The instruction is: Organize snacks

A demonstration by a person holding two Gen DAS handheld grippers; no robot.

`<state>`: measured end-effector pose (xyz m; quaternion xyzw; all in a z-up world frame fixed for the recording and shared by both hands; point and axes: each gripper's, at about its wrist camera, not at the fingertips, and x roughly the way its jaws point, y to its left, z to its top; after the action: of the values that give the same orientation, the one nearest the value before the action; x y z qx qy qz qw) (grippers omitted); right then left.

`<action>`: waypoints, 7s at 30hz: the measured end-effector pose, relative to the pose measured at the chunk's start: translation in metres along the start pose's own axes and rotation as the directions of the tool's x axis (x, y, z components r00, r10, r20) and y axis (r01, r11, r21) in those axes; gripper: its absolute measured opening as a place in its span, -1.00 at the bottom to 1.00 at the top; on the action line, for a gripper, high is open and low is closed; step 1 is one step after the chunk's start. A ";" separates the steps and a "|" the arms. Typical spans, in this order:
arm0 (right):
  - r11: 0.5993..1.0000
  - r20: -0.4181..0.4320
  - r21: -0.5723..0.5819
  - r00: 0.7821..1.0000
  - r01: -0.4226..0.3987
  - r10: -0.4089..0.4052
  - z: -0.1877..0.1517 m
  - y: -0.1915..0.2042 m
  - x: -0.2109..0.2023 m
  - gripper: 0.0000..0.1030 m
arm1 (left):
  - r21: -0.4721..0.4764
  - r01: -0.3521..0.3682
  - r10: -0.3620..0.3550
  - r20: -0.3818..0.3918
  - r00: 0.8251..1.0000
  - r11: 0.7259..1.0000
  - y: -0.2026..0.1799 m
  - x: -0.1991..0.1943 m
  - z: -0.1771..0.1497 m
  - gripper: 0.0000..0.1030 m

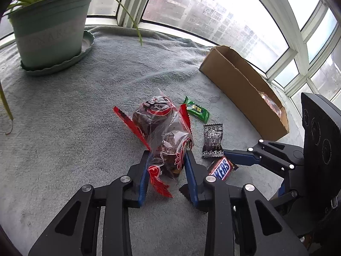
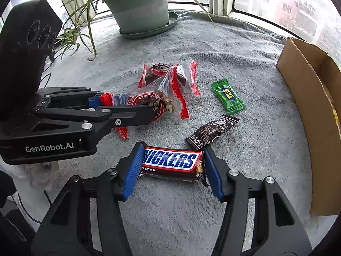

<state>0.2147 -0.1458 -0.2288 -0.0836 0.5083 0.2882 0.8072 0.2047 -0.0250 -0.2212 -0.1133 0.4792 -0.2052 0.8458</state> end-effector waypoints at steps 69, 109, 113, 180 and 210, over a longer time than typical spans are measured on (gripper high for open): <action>0.914 0.229 0.303 0.910 0.270 -0.345 0.010 -0.231 -0.173 0.08 | 0.324 0.042 -0.089 0.131 0.987 0.945 -0.172 0.022 0.127 -0.44; 0.887 0.141 0.316 0.908 0.338 -0.396 -0.003 -0.251 -0.150 0.69 | 0.366 0.019 -0.043 0.058 0.997 0.930 -0.215 0.072 0.128 0.26; 0.886 0.140 0.313 0.906 0.343 -0.400 -0.003 -0.249 -0.152 0.69 | 0.365 0.011 -0.037 0.066 0.997 0.931 -0.214 0.070 0.128 0.26; 0.901 0.032 0.433 0.999 0.003 -0.018 0.015 -0.066 -0.042 0.20 | 0.269 -0.119 0.108 0.057 0.993 0.956 -0.014 -0.028 0.046 0.27; 0.951 -0.112 0.215 0.973 0.223 -0.202 0.040 -0.026 0.008 -0.47 | 0.385 -0.014 0.038 -0.056 0.998 0.923 -0.003 0.025 0.050 -0.29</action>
<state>0.2627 -0.1473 -0.2212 -0.0583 0.5612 0.1359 0.8144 0.2587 -0.0391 -0.2133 0.0674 0.4574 -0.2872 0.8389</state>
